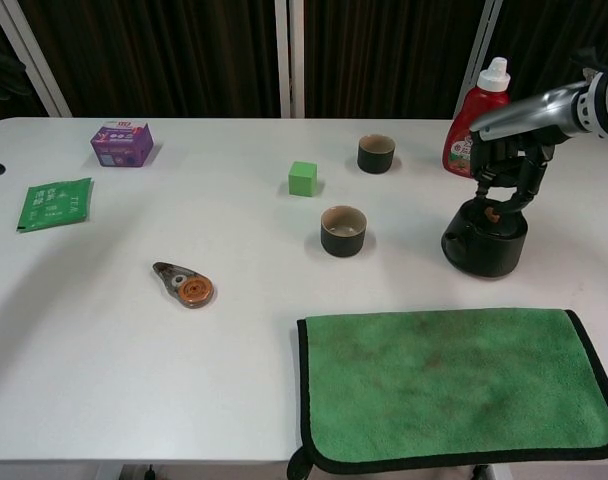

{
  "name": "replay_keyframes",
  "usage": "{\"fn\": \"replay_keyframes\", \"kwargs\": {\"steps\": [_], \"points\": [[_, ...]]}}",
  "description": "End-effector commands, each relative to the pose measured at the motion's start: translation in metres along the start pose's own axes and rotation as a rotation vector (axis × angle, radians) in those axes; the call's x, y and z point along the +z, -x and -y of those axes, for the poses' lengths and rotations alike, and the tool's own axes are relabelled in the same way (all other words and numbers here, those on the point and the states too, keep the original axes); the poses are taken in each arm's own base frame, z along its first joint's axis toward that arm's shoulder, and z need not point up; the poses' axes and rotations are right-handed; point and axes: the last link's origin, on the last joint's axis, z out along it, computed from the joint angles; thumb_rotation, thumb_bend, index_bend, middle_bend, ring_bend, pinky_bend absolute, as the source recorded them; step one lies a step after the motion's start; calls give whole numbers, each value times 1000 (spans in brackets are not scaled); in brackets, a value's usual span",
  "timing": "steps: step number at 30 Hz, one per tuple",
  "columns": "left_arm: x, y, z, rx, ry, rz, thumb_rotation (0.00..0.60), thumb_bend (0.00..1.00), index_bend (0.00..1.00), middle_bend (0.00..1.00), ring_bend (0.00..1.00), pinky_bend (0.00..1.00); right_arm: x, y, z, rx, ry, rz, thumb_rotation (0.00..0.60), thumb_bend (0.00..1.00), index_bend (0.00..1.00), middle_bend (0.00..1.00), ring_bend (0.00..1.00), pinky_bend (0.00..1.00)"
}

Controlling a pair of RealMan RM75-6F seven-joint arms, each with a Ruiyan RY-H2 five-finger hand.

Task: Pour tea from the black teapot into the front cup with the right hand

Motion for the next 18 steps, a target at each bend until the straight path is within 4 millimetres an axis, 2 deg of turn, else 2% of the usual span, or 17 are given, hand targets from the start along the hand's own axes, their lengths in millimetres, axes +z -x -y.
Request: {"fn": "replay_keyframes", "kwargs": {"steps": [1, 5, 13, 15, 18], "points": [[0, 0, 0, 0, 1, 1, 600, 115, 168, 176, 172, 267, 0, -1, 0, 5, -4, -10, 600, 247, 908, 908, 788, 500], [0, -1, -1, 1, 3, 3, 600, 115, 167, 176, 172, 267, -2, -4, 0, 10, -8, -23, 600, 243, 928, 922, 797, 505], [0, 1, -1, -5, 2, 4, 600, 115, 167, 175, 172, 267, -8, -7, -2, -5, -16, -81, 594, 172, 1000, 958, 835, 545], [0, 2, -1, -5, 3, 6, 600, 114, 167, 176, 172, 267, -8, -7, -2, -15, -14, -104, 554, 147, 1000, 971, 847, 559], [0, 2, -1, -5, 2, 9, 600, 115, 167, 176, 172, 267, -10, -7, -1, -8, -14, -136, 442, 115, 1000, 995, 871, 588]]}}
